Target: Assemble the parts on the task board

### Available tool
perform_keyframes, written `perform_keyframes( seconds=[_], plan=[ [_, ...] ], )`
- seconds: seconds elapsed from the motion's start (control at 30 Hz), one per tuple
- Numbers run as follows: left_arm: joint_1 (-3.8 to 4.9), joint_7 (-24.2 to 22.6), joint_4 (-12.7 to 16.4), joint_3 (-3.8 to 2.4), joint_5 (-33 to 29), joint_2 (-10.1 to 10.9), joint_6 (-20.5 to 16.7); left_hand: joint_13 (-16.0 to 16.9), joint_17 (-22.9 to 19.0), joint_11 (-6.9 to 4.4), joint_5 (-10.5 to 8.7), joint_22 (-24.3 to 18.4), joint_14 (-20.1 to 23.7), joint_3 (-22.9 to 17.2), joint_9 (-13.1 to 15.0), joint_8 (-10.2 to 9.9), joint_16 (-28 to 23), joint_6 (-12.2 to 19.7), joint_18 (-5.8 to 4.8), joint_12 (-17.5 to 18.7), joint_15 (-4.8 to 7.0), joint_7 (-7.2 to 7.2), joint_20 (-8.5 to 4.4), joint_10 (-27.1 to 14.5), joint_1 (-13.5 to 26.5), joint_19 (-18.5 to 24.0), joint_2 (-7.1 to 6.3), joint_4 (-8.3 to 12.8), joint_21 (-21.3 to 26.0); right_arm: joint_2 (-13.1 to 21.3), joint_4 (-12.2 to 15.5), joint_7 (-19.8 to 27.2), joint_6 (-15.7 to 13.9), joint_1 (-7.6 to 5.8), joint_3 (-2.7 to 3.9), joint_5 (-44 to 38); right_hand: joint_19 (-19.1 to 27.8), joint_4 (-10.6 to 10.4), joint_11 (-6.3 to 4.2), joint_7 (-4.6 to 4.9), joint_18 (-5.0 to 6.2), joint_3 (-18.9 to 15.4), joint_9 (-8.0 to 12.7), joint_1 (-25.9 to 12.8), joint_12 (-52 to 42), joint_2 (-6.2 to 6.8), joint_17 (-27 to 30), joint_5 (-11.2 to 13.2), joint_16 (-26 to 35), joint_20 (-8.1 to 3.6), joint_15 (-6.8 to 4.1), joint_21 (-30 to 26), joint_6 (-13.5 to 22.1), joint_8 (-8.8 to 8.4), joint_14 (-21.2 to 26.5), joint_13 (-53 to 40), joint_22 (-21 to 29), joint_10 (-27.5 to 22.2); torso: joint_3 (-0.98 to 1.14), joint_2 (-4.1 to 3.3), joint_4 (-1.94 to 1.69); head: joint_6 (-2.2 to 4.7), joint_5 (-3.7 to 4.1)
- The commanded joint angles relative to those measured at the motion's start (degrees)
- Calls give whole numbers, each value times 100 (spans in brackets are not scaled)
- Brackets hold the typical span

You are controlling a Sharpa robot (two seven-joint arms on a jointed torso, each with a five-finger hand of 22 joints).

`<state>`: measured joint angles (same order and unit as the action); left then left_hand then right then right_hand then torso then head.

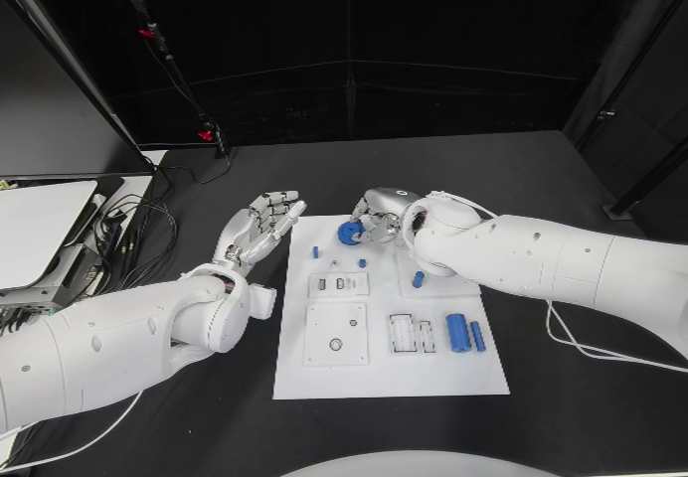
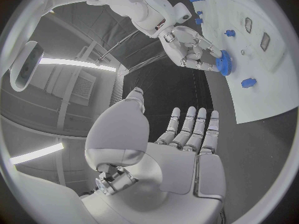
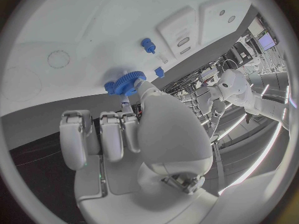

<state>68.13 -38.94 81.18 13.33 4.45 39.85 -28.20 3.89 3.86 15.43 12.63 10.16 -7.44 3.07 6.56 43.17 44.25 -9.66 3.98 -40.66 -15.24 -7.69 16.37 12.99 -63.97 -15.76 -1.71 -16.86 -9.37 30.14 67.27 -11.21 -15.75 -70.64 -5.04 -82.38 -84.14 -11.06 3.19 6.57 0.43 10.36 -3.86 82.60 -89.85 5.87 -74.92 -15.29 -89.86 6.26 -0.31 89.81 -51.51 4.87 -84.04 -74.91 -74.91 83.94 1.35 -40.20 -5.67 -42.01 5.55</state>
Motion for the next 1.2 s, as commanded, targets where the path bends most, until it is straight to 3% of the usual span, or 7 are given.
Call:
perform_keyframes(
  seconds=[0.03, 1.2],
  plan=[
    [8, -1462, 3, -5, 32, -3, 29, -9, -9, 5, 35, 9, -7, -46, -5, 26, 20, -6, 94, -36, -26, -948, 11, -39, 18, 40, 48, -1, -38, -9, -17, -123, 168, 10, -14, -19, -586, -4, -7, -11, -43, -47, 3, -54, -15, 21, -1508, 36, -14, 8, 21, 19, 73, -54, -596, -1509, -1509, 606, 1, -3, -1, -1, -2],
    [8, -1457, -16, -2, 32, -2, 30, -9, -9, 5, 40, 12, -6, -51, -12, 30, 24, -5, 95, -41, -26, -948, 12, -41, 6, 41, 69, 0, -43, 80, 30, -69, 46, 16, -15, -17, -586, -35, 3, 11, -43, -109, -39, -93, -15, 22, -1508, 86, -14, -6, 12, 19, 23, -16, -596, -1509, -1509, 606, 1, 0, -2, 0, 20]
  ],
)
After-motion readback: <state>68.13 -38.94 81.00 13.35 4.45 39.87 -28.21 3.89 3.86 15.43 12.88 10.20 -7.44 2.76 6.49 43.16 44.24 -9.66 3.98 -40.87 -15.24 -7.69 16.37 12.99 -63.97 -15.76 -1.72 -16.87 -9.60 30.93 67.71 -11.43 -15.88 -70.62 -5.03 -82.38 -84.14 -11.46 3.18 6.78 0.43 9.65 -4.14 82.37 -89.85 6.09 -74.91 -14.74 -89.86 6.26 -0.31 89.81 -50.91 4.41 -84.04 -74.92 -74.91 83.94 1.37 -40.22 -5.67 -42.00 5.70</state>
